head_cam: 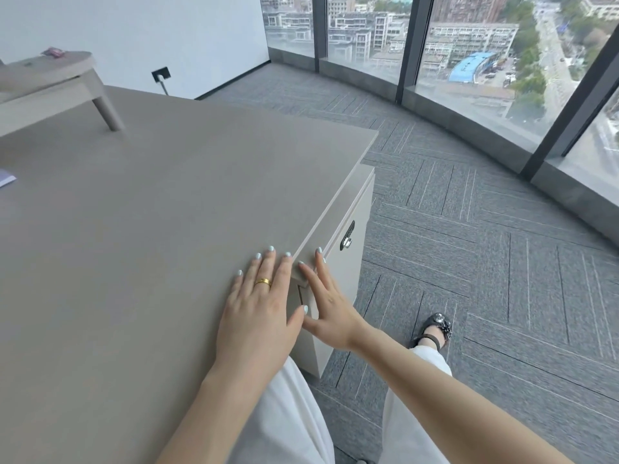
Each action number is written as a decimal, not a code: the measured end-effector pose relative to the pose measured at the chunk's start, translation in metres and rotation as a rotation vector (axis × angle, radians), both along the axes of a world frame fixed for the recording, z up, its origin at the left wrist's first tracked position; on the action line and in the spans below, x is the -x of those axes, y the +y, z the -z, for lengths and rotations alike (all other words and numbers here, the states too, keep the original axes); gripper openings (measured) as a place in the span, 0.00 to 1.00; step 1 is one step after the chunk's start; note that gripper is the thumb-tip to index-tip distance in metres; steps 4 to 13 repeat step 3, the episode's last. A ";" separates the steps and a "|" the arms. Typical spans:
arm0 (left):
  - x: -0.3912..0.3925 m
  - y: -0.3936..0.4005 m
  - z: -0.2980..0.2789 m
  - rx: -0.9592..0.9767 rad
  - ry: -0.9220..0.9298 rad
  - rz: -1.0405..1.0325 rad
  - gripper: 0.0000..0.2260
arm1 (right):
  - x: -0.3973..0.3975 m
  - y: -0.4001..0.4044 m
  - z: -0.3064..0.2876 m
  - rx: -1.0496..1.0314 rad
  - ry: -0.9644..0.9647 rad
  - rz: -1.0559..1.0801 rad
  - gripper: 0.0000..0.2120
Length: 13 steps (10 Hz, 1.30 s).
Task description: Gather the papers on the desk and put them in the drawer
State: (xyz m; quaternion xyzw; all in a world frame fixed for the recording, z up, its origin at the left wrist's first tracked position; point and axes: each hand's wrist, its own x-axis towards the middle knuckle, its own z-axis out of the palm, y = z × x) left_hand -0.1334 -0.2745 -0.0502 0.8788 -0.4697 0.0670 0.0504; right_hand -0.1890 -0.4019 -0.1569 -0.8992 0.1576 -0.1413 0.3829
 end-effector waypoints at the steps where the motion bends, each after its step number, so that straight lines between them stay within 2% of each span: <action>1: -0.001 0.000 -0.001 0.014 -0.015 -0.008 0.34 | 0.000 -0.001 -0.001 -0.021 0.027 0.023 0.41; 2: 0.000 0.000 0.003 0.021 0.014 0.010 0.34 | 0.002 0.004 -0.008 -0.076 0.046 0.048 0.41; 3: -0.001 0.003 -0.003 0.050 0.148 0.013 0.32 | 0.024 -0.006 -0.019 -0.158 -0.006 0.159 0.36; 13: -0.001 0.003 -0.003 0.050 0.148 0.013 0.32 | 0.024 -0.006 -0.019 -0.158 -0.006 0.159 0.36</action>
